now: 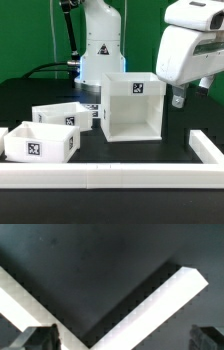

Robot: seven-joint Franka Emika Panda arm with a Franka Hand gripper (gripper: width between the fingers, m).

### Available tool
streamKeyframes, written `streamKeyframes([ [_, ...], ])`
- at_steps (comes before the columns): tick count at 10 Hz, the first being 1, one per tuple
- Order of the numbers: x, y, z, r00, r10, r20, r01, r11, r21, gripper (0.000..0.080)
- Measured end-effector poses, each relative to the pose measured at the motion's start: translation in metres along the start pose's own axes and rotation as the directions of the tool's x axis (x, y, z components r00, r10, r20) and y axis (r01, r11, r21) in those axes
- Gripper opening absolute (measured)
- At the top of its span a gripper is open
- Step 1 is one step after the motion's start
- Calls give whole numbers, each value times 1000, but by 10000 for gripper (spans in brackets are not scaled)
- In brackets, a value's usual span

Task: Assemble drawer

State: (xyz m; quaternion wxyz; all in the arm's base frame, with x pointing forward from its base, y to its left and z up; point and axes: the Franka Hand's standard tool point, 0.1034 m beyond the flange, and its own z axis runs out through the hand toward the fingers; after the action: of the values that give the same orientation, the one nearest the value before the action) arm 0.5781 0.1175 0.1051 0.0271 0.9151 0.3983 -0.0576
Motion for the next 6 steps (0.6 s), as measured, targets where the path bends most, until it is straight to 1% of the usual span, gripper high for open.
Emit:
streamKeyframes([
  [1, -1, -1, 0, 1000, 13, 20, -13, 1000, -7, 649],
  [5, -2, -1, 0, 1000, 14, 19, -14, 1000, -6, 649],
  [6, -8, -2, -4, 999, 49, 10, -49, 999, 6, 649],
])
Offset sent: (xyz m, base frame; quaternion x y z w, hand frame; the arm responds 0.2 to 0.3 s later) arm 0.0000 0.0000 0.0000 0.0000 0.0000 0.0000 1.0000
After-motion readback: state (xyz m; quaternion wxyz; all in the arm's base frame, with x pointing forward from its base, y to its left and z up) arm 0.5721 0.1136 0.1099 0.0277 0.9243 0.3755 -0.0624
